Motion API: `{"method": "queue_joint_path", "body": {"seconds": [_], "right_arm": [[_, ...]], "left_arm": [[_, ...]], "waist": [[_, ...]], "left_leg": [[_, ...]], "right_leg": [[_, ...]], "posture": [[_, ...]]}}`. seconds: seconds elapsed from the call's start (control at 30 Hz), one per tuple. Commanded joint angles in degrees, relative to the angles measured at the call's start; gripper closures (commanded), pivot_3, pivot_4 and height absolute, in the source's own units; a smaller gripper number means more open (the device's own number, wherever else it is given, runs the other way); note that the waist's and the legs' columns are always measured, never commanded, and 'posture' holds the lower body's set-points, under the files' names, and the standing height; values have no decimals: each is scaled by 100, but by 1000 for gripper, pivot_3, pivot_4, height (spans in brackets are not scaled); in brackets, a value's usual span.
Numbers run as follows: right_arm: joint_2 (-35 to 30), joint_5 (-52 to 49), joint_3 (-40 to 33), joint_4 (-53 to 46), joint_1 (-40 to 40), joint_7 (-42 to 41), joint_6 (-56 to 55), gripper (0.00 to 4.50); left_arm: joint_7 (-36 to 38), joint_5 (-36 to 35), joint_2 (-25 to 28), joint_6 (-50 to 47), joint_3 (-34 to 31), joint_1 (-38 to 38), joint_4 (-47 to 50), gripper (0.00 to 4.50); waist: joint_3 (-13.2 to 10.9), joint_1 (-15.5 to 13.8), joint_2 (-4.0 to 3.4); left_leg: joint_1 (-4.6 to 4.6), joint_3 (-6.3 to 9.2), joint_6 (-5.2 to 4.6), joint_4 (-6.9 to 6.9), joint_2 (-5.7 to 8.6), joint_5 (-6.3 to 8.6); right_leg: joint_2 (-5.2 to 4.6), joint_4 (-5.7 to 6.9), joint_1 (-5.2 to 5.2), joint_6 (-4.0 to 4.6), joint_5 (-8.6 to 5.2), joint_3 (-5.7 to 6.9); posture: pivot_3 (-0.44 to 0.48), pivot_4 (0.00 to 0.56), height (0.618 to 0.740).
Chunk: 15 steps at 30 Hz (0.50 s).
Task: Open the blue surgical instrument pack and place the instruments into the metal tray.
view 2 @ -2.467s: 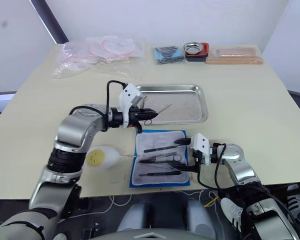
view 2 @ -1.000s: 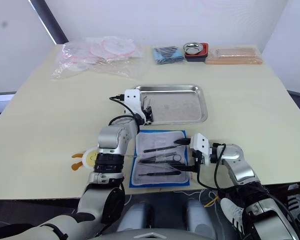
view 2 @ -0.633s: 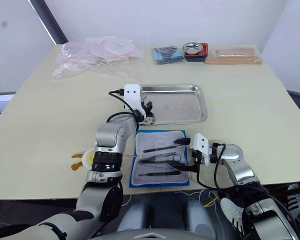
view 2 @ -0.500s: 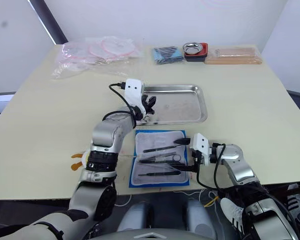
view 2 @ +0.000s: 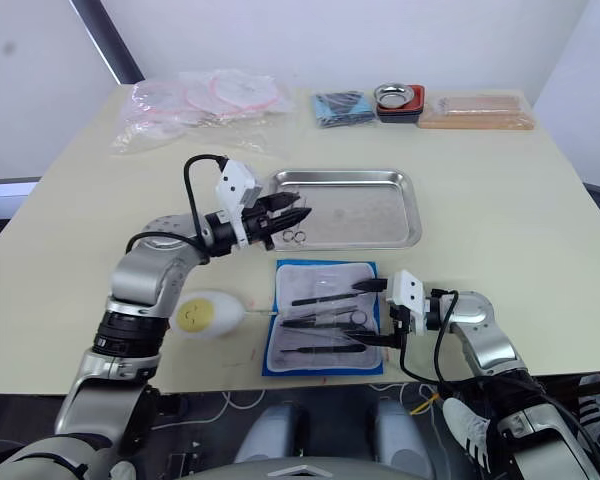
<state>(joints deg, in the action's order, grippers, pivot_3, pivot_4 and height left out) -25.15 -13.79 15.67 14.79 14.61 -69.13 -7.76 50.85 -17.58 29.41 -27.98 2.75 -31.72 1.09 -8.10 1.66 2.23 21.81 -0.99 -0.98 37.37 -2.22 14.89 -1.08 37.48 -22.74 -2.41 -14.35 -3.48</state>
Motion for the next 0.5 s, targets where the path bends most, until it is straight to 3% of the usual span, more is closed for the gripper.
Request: {"method": "queue_joint_path", "body": {"seconds": [0.03, 0.17, 0.3, 0.5], "right_arm": [[-233, 200, 174, 442, -278, -306, 183, 0], [-284, 101, 123, 446, -268, -491, 216, 0], [-311, 98, 102, 479, -242, -578, 238, 0], [-305, 147, 98, 530, -238, -568, 224, 0]], "left_arm": [[712, -300, 346, 291, -140, -19, 172, 2701], [1629, -539, 831, 550, -168, 57, -23, 2701], [2994, -626, 1473, 1284, -127, 196, -353, 2701], [4100, -786, 2023, 1911, -74, 164, -728, 2701]], "waist": [[-5, -18, -8], [-11, -90, -16], [-18, -98, -25], [-21, -109, -28]], "left_leg": [[0, 1, 0, 0, 0, 0], [7, -6, 0, 0, 0, 0], [12, -12, 0, 0, -1, 0], [17, -16, -1, 3, -3, 0]], "right_leg": [[0, -1, 0, 0, 0, 1], [0, -13, 0, 14, -8, 9], [0, -17, 0, 18, -11, 17], [-3, -25, 1, 20, -12, 21]], "posture": [[0, 150, 740], [0, 150, 740], [0, 150, 740], [0, 150, 740]]}}
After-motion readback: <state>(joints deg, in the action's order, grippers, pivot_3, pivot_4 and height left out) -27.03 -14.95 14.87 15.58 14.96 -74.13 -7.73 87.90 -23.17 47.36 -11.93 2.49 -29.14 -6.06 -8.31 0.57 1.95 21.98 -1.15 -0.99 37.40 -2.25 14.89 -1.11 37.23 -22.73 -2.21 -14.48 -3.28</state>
